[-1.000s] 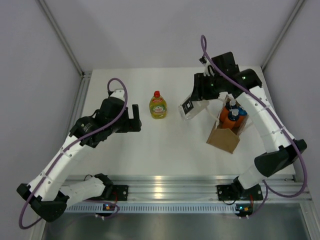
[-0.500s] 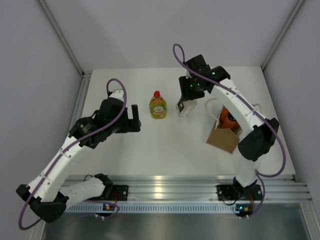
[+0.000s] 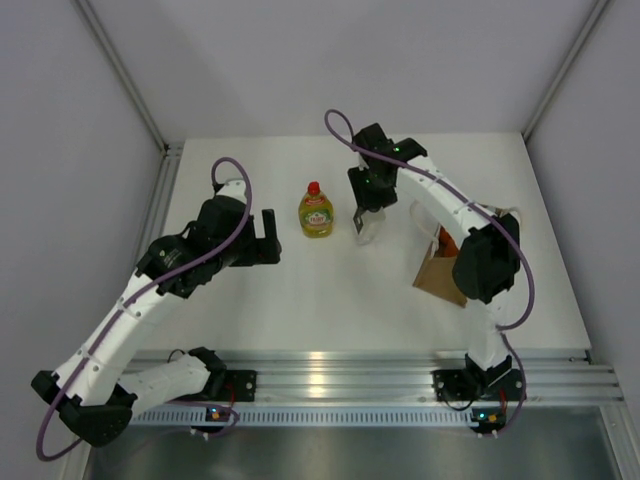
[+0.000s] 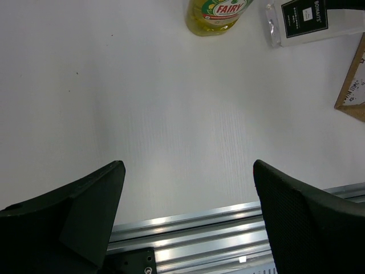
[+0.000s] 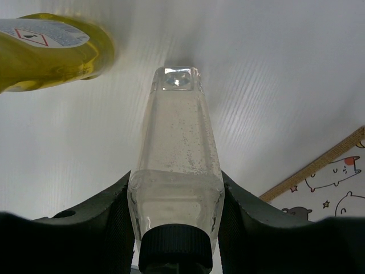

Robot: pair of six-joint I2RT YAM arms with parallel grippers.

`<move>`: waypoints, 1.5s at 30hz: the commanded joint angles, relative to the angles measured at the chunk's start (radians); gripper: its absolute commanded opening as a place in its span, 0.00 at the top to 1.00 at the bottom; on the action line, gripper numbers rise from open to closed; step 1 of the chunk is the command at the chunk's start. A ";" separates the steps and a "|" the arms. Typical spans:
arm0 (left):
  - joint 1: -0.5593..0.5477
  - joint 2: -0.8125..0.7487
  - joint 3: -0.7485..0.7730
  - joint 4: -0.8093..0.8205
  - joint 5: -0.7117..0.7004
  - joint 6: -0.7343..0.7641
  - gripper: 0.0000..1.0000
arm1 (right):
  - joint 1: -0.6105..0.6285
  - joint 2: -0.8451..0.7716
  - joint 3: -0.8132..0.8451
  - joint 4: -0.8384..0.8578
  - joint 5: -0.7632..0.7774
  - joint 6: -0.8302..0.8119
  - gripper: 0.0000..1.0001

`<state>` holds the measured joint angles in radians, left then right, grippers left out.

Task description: Take the personal care products out of the canvas bag

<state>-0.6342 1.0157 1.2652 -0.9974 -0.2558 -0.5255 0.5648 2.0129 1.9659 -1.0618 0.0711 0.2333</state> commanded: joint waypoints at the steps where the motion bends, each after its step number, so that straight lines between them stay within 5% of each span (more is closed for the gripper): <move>1: -0.004 -0.012 0.013 0.009 -0.014 -0.005 0.02 | 0.012 -0.019 0.096 0.085 0.044 -0.009 1.00; 4: -0.004 -0.009 0.011 0.009 -0.014 -0.004 0.02 | 0.012 0.000 0.100 0.072 0.049 -0.009 1.00; 10: -0.004 0.000 0.013 0.011 -0.011 -0.002 0.02 | 0.012 0.020 0.113 0.071 0.048 -0.008 0.60; 19: -0.004 0.001 0.013 0.011 -0.003 0.009 0.02 | 0.007 0.029 0.168 0.056 0.038 -0.012 0.39; 21: -0.002 0.001 0.014 0.011 -0.003 0.009 0.02 | 0.000 0.026 0.174 0.052 0.030 -0.014 0.25; 28: -0.002 0.004 0.033 0.011 0.027 0.009 0.02 | -0.014 -0.054 0.197 0.045 0.047 -0.012 0.27; 35: -0.004 0.044 0.078 0.013 0.093 0.015 0.02 | -0.026 -0.308 0.179 0.045 0.168 0.013 0.25; 39: -0.002 0.072 0.109 0.013 0.108 -0.004 0.02 | -0.060 -0.462 0.053 0.049 0.190 0.119 0.18; 41: -0.004 0.086 0.121 0.013 0.121 -0.024 0.02 | -0.075 -0.555 0.025 0.060 0.206 0.159 0.05; 45: -0.004 0.104 0.146 0.013 0.133 -0.044 0.02 | -0.089 -0.814 -0.331 0.215 0.183 0.152 0.00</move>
<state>-0.6342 1.1107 1.3602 -0.9981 -0.1452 -0.5434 0.4866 1.3113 1.8301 -0.9531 0.2447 0.3473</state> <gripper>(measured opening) 0.984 0.993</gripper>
